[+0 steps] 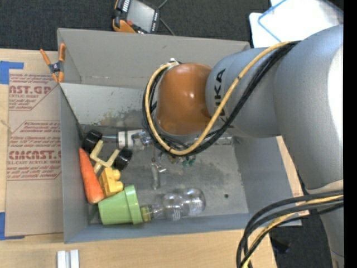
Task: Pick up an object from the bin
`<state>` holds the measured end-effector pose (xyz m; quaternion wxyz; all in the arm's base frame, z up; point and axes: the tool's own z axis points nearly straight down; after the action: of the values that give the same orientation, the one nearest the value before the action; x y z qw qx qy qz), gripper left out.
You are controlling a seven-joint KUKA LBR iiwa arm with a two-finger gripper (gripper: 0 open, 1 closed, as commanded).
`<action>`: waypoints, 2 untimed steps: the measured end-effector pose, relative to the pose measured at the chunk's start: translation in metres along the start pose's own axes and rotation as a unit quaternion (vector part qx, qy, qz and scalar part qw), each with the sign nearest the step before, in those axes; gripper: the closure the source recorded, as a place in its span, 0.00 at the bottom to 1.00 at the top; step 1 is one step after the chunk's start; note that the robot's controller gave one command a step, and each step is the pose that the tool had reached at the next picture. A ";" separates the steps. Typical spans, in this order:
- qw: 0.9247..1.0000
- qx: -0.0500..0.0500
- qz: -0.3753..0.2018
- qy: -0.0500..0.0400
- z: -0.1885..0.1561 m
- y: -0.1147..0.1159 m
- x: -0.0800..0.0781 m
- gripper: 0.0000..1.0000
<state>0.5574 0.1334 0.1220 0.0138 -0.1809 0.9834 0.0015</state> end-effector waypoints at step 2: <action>1.000 0.003 0.017 -0.002 0.016 0.010 -0.002 0.00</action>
Offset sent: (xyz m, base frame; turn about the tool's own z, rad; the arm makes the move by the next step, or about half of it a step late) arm -0.0113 0.0381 -0.0520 0.0764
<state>0.5561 0.1432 0.1058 0.0163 -0.1642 0.9863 -0.0007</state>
